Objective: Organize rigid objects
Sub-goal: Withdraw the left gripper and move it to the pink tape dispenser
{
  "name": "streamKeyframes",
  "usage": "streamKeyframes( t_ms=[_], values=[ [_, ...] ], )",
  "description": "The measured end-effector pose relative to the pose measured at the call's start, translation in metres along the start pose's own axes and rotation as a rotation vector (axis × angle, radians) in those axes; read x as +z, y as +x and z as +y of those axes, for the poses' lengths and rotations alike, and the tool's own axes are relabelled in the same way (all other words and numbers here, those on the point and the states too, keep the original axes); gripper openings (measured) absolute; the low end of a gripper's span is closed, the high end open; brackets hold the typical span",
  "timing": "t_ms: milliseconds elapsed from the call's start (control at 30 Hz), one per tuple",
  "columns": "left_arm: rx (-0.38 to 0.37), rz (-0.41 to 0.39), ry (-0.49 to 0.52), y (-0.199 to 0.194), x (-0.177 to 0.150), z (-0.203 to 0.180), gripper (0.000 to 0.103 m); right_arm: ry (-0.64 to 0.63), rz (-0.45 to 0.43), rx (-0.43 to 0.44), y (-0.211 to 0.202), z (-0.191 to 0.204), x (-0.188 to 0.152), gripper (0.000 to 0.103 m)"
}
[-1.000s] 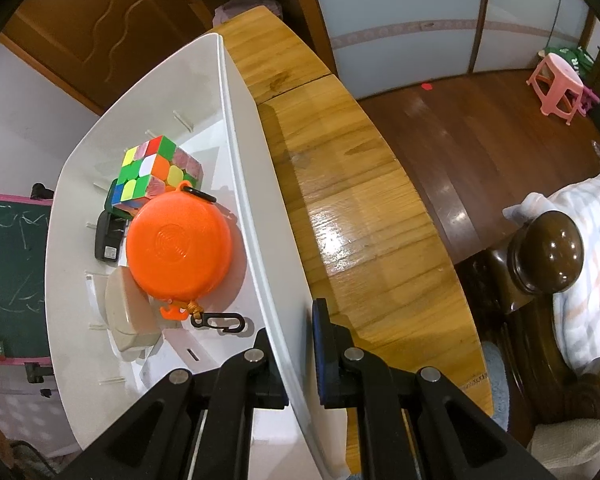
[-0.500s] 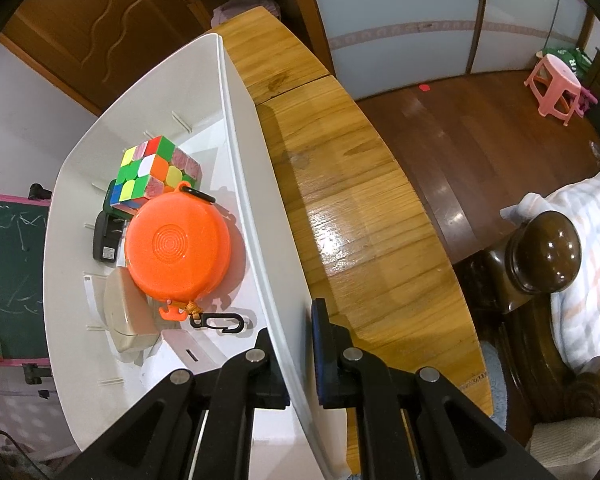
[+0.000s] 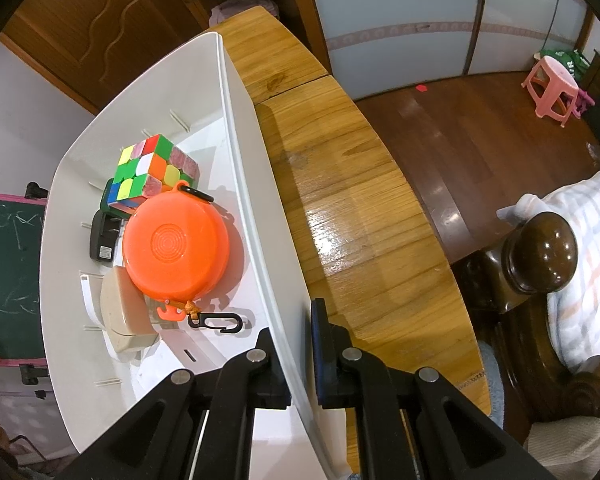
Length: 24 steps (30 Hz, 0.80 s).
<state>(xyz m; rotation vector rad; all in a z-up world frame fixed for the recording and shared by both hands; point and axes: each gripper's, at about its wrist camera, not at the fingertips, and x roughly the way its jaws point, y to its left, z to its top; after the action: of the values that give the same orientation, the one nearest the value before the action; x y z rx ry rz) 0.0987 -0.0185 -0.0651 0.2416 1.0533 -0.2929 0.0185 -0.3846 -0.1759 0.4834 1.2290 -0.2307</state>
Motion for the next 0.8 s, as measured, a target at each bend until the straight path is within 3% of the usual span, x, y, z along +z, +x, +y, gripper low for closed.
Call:
streamKeyframes(
  t_ms=[500, 800],
  values=[
    [-0.125, 0.097, 0.041, 0.073, -0.035, -0.003, 0.088, -0.009, 0.011, -0.036, 0.004, 0.004, 0.001, 0.007],
    [-0.136, 0.058, 0.238, 0.102, -0.038, -0.022, 0.088, -0.007, 0.022, -0.043, 0.005, 0.006, 0.000, 0.007]
  ],
)
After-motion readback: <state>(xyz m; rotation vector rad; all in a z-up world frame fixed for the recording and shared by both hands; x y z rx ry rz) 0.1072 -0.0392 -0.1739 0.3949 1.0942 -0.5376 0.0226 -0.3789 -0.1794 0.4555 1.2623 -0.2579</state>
